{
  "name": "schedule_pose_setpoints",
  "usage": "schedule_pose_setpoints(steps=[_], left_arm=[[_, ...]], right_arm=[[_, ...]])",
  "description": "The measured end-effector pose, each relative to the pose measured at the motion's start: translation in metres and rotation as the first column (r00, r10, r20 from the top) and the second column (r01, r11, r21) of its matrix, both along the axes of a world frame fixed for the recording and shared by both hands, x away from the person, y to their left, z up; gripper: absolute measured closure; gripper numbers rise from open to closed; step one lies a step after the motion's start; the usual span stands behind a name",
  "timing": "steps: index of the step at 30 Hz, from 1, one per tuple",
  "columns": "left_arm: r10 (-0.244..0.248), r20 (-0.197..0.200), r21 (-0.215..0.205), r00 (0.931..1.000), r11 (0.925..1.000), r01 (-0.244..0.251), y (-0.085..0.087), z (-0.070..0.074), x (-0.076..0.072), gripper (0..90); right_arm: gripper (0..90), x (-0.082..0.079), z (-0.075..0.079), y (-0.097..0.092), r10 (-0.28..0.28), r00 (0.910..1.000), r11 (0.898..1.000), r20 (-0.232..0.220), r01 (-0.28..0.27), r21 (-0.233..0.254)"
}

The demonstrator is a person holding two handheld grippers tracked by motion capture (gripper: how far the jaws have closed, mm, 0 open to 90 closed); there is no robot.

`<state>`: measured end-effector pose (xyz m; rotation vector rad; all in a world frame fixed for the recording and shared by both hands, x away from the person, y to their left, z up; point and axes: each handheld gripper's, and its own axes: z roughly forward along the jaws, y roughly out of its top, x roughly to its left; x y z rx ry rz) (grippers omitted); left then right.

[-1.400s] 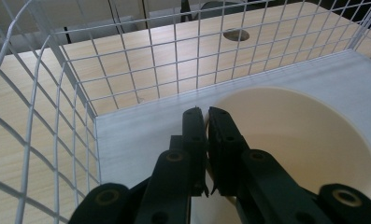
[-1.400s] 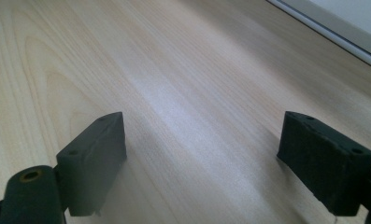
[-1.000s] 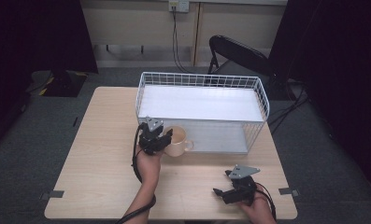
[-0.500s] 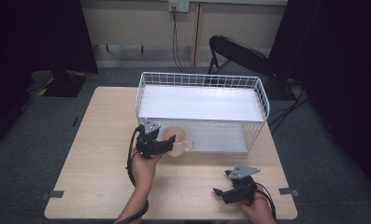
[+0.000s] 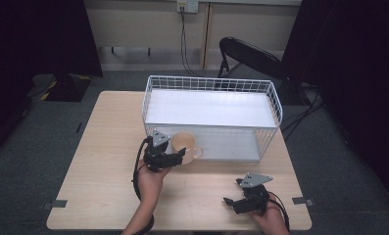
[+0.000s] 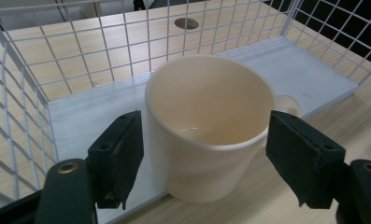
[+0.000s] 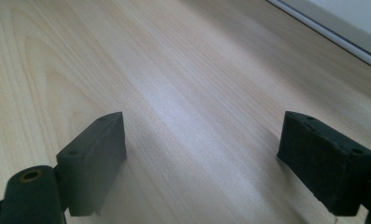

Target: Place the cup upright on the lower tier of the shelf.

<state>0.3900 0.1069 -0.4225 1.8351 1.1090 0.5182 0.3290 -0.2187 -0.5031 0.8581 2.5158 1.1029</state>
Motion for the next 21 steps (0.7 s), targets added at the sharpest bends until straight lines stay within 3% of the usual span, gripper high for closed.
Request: schedule_pose_setpoints(steps=[21], left_arm=[[0.009, -0.006, 0.017, 0.9999, 0.9998, -0.009, -0.009, -0.011, 0.002, 27.5]], right_arm=[[14.3, 0.0, 0.0, 0.0, 0.0, 1.0, 1.0, 0.0, 0.0, 0.0]])
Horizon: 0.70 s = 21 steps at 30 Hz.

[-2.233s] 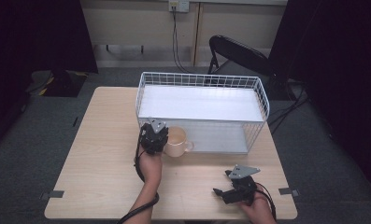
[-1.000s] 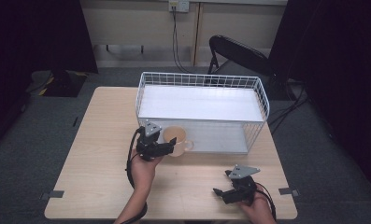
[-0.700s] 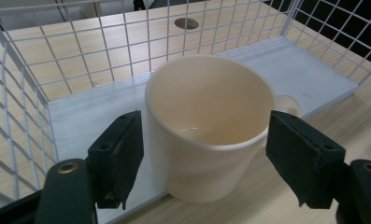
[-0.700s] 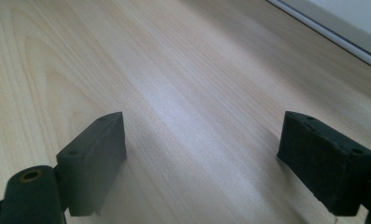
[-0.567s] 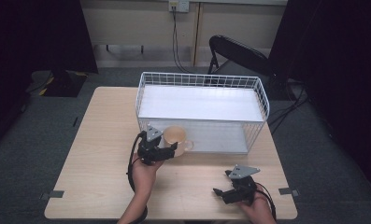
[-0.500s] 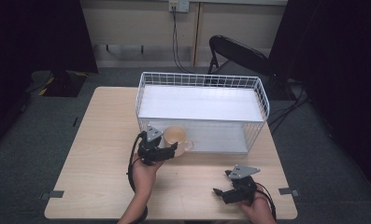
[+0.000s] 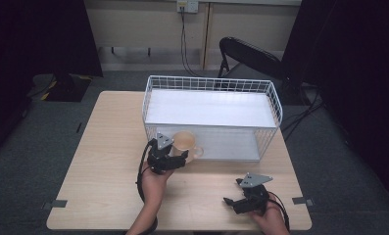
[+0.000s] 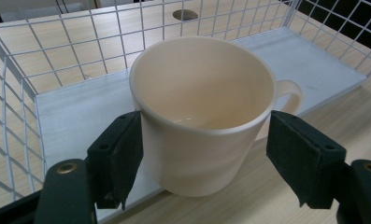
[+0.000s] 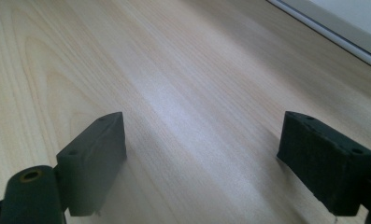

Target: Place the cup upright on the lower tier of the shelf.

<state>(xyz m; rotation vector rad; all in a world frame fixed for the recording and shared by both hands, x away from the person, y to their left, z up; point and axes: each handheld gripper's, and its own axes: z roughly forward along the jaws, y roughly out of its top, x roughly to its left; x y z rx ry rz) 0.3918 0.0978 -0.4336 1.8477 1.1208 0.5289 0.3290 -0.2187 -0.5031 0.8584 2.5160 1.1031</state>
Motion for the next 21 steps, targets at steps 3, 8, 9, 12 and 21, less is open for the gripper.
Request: schedule_pose_setpoints(steps=[3, 8, 9, 12, 21], left_arm=[[0.007, -0.005, -0.003, 1.0, 1.0, -0.007, -0.0012, -0.0019, 0.0014, 28.5], [0.017, -0.01, 0.001, 0.9998, 0.9999, -0.017, -0.0025, -0.0047, 0.0028, 32.3], [0.015, -0.012, 0.007, 0.9998, 0.9999, -0.015, -0.0023, -0.0051, 0.0033, 32.9], [0.023, -0.012, 0.003, 0.9997, 0.9997, -0.023, -0.0032, -0.0066, 0.0041, 34.0], [0.039, -0.011, -0.006, 0.9992, 0.9992, -0.04, -0.003, -0.0072, 0.0065, 40.2]], right_arm=[[14.3, 0.0, 0.0, 0.0, 0.0, 1.0, 1.0, 0.0, 0.0, 0.0], [14.3, 0.0, 0.0, 0.0, 0.0, 1.0, 1.0, 0.0, 0.0, 0.0], [14.3, 0.0, 0.0, 0.0, 0.0, 1.0, 1.0, 0.0, 0.0, 0.0], [14.3, 0.0, 0.0, 0.0, 0.0, 1.0, 1.0, 0.0, 0.0, 0.0], [14.3, 0.0, 0.0, 0.0, 0.0, 1.0, 1.0, 0.0, 0.0, 0.0]])
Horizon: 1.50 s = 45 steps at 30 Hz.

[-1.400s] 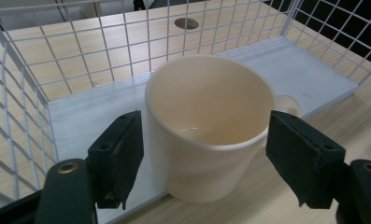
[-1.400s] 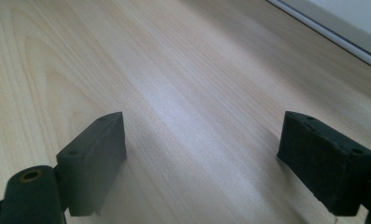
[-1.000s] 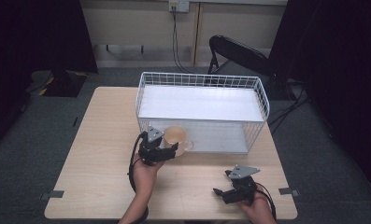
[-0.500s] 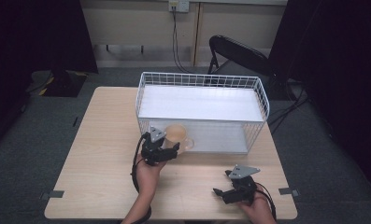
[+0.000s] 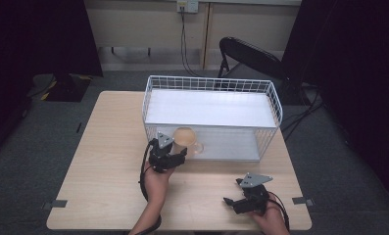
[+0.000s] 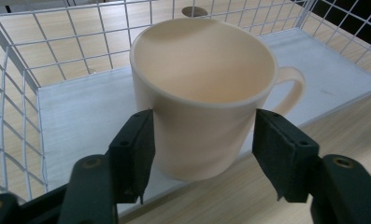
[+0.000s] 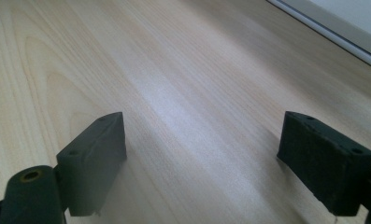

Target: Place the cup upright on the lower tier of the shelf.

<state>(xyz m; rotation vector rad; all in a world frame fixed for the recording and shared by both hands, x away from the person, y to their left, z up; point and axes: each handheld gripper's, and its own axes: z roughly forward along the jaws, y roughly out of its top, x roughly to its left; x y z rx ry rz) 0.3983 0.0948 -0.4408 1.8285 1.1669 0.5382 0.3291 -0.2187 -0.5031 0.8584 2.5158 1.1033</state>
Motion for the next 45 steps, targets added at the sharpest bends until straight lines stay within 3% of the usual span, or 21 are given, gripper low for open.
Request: schedule_pose_setpoints(steps=[14, 22, 26, 31, 32, 34, 45], left_arm=[[0.016, 0.0, 0.009, 0.9999, 0.9998, -0.016, -0.003, -0.001, 0.004, 49.7], [0.023, 0.002, 0.024, 0.9997, 0.9995, -0.023, -0.004, -0.001, 0.007, 65.6], [0.021, 0.002, 0.028, 0.9998, 0.9994, -0.021, -0.003, -0.001, 0.007, 67.8], [0.016, -0.008, 0.028, 0.9998, 0.9995, -0.016, -0.002, 0.0, 0.007, 45.6], [0.011, -0.005, 0.023, 0.9999, 0.9997, -0.011, -0.001, 0.0, 0.007, 45.6], [-0.007, -0.009, 0.02, 0.9999, 0.9998, 0.007, 0.0, 0.0, 0.005, 34.4], [-0.063, -0.019, -0.011, 0.9978, 0.998, 0.063, 0.007, 0.0, 0.002, 19.9]], right_arm=[[14.3, 0.0, 0.0, 0.0, 0.0, 1.0, 1.0, 0.0, 0.0, 0.0], [14.4, 0.0, 0.0, 0.0, 0.0, 1.0, 1.0, 0.0, 0.0, 0.001], [14.4, 0.0, 0.0, 0.0, 0.0, 1.0, 1.0, 0.0, 0.0, 0.0], [14.3, 0.0, 0.0, 0.0, 0.002, 1.0, 1.0, 0.0, -0.002, 0.0], [14.3, 0.0, 0.0, 0.0, 0.002, 1.0, 1.0, 0.0, -0.002, 0.0], [14.4, 0.001, 0.0, 0.0, 0.004, 1.0, 1.0, -0.001, -0.004, 0.0], [14.4, 0.001, 0.0, 0.0, 0.005, 1.0, 1.0, -0.001, -0.005, 0.0]])
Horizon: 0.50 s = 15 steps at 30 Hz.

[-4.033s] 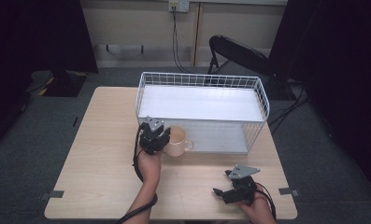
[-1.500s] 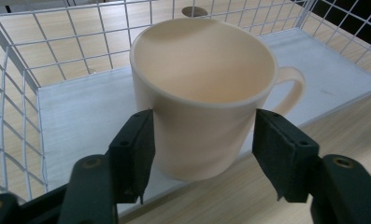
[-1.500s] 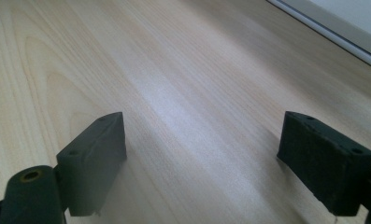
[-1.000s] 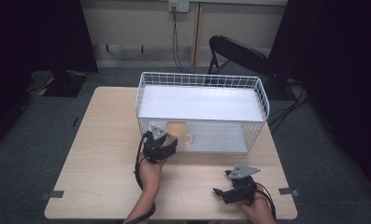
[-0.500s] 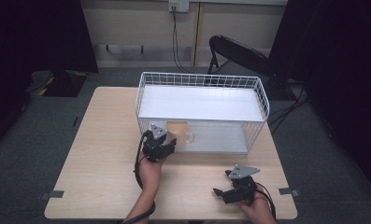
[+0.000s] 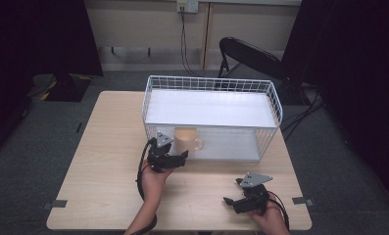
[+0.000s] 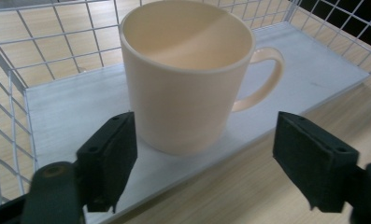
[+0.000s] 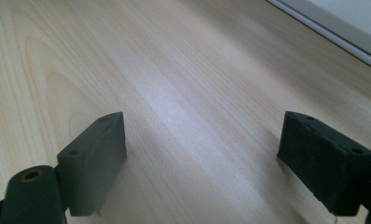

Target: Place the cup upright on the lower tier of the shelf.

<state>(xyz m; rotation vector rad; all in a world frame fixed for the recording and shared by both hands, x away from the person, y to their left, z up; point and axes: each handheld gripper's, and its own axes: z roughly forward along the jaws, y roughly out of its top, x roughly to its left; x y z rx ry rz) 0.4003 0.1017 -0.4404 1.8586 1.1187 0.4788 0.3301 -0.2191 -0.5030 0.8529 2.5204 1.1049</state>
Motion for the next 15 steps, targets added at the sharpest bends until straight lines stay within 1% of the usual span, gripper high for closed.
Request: schedule_pose_setpoints(steps=[1, 3, 4, 5, 6, 7, 8, 9, 12, 13, 15], left_arm=[[-0.013, 0.004, -0.007, 0.9999, 0.9999, 0.013, 0.001, 0.001, -0.001, 19.6], [-0.016, 0.001, -0.006, 0.9999, 0.9999, 0.016, 0.001, 0.001, -0.002, 19.2], [-0.022, 0.002, 0.001, 0.9998, 0.9998, 0.022, 0.001, 0.002, -0.003, 18.8], [-0.037, -0.002, 0.026, 0.9993, 0.999, 0.037, 0.002, 0.002, -0.005, 18.5], [-0.037, -0.002, 0.026, 0.9993, 0.999, 0.037, 0.002, 0.002, -0.005, 18.4], [-0.059, 0.001, 0.017, 0.9983, 0.9981, 0.059, 0.004, 0.002, -0.008, 18.1], [-0.059, 0.001, 0.017, 0.9983, 0.9981, 0.059, 0.004, 0.002, -0.008, 17.8], [-0.068, -0.01, 0.009, 0.9976, 0.9976, 0.068, 0.006, 0.002, -0.009, 17.0], [-0.078, -0.015, 0.008, 0.9968, 0.9969, 0.078, 0.008, 0.001, -0.011, 17.0], [-0.085, -0.024, 0.012, 0.9961, 0.9963, 0.086, 0.011, 0.001, -0.012, 17.0], [-0.091, -0.023, 0.015, 0.9956, 0.9957, 0.092, 0.013, 0.001, -0.012, 17.1]], right_arm=[[14.4, 0.0, 0.0, 0.0, 0.0, 1.0, 1.0, 0.0, 0.0, 0.0], [14.4, 0.0, 0.0, 0.0, 0.0, 1.0, 1.0, 0.0, 0.0, 0.0], [14.4, 0.0, 0.0, 0.0, 0.0, 1.0, 1.0, 0.0, 0.0, 0.0], [14.4, 0.0, 0.0, 0.0, 0.0, 1.0, 1.0, 0.001, 0.0, -0.001], [14.4, 0.0, 0.0, 0.0, 0.0, 1.0, 1.0, 0.001, 0.0, -0.001], [14.4, 0.0, 0.0, 0.0, 0.001, 1.0, 1.0, 0.0, -0.001, 0.0], [14.4, 0.0, 0.0, 0.0, 0.001, 1.0, 1.0, 0.0, -0.001, 0.0], [14.3, 0.0, 0.0, 0.0, 0.0, 1.0, 1.0, 0.0, 0.0, -0.001], [14.4, 0.0, 0.0, 0.0, 0.0, 1.0, 1.0, 0.0, 0.0, -0.001], [14.3, 0.0, 0.0, 0.0, 0.001, 1.0, 1.0, 0.001, -0.001, -0.001], [14.4, 0.0, 0.0, 0.0, 0.0, 1.0, 1.0, 0.0, 0.0, -0.001]])
